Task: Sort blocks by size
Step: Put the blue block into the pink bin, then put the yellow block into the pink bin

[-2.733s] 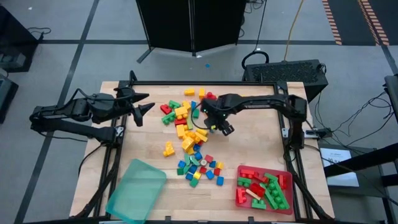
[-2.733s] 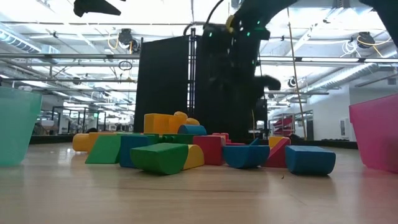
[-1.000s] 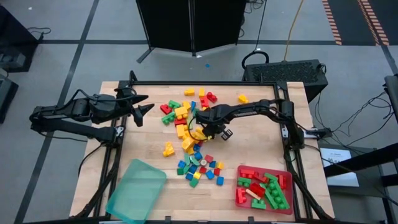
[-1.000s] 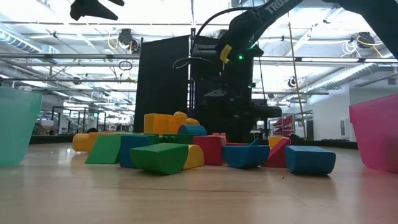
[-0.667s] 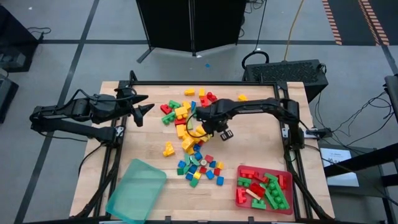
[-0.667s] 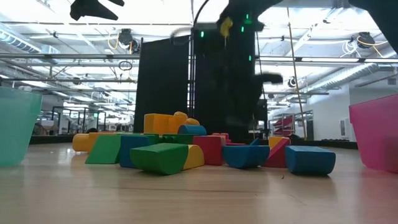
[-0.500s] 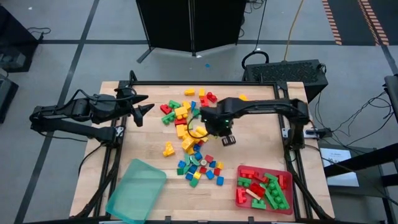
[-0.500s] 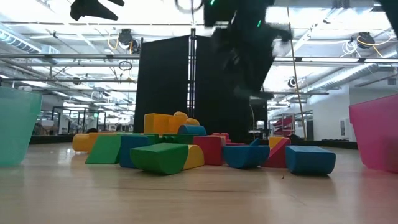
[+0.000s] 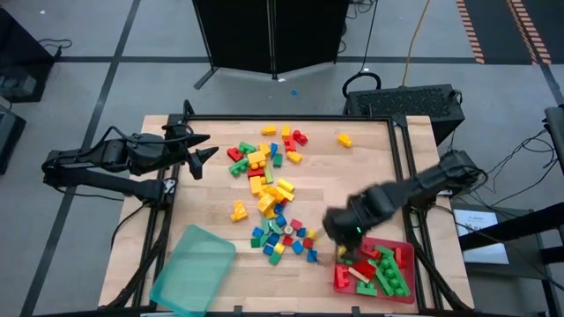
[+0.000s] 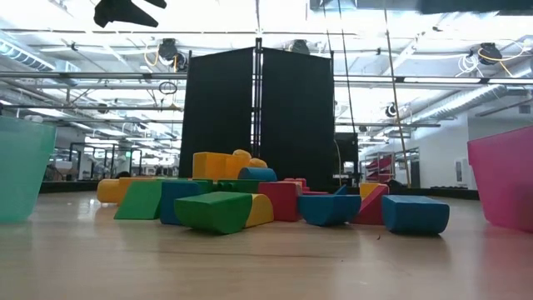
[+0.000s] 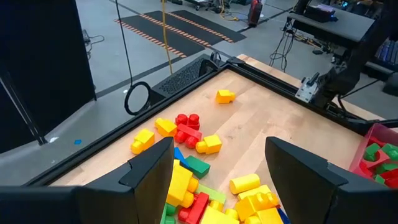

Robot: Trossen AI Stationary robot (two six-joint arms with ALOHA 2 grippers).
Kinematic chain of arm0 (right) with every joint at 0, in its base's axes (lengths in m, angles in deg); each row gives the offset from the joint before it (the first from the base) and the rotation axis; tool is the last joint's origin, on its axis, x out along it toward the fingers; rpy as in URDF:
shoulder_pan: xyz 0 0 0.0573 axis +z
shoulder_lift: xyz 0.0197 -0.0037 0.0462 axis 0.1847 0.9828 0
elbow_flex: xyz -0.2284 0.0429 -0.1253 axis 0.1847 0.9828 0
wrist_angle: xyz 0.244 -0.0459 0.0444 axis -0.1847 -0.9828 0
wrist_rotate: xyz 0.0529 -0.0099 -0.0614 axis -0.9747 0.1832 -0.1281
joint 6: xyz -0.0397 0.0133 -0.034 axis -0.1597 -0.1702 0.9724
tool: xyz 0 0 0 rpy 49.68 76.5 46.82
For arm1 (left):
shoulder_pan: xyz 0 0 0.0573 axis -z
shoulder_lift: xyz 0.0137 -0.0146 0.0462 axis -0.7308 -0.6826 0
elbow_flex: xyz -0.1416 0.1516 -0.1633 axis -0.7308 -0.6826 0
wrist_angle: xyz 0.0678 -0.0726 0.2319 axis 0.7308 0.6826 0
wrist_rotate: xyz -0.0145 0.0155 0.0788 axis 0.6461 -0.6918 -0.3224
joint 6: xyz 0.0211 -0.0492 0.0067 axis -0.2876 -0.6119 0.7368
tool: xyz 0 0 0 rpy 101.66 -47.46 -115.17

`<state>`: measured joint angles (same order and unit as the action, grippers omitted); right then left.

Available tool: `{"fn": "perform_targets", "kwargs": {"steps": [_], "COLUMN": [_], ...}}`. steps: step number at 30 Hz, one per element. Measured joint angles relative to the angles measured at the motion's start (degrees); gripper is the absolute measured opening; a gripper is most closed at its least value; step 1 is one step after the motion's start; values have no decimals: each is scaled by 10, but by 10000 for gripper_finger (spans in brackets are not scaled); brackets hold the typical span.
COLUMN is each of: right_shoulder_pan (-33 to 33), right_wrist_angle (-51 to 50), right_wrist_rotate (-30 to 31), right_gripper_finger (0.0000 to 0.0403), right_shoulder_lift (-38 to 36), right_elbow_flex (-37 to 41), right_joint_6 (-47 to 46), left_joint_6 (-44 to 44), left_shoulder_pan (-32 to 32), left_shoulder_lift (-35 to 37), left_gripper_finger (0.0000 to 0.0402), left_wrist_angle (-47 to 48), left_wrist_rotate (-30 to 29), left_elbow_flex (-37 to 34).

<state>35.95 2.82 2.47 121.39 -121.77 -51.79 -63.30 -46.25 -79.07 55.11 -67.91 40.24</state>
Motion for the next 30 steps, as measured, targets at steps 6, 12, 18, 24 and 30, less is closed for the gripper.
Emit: {"fn": "perform_targets", "kwargs": {"steps": [6, 12, 18, 24, 30], "right_shoulder_pan": [83, 130, 139, 134, 121], "right_wrist_angle": [68, 150, 124, 125, 124], "right_wrist_rotate": [-5, -6, -5, -5, -5], "right_gripper_finger": [71, 71, 142, 236, 248], "right_shoulder_lift": [1, 1, 1, 1, 1], "right_elbow_flex": [67, 118, 134, 134, 130], "right_joint_6": [-128, -205, -257, -258, -255], "left_joint_6": [-3, -2, 0, 1, 15], "left_shoulder_pan": [0, 0, 0, 0, 0], "left_shoulder_lift": [0, 0, 0, 0, 0], "left_gripper_finger": [255, 255, 255, 255, 255], "left_wrist_angle": [0, 0, 0, 0, 0], "left_wrist_rotate": [-2, -4, -4, -4, -4], "left_elbow_flex": [0, 0, 0, 0, 0]}}
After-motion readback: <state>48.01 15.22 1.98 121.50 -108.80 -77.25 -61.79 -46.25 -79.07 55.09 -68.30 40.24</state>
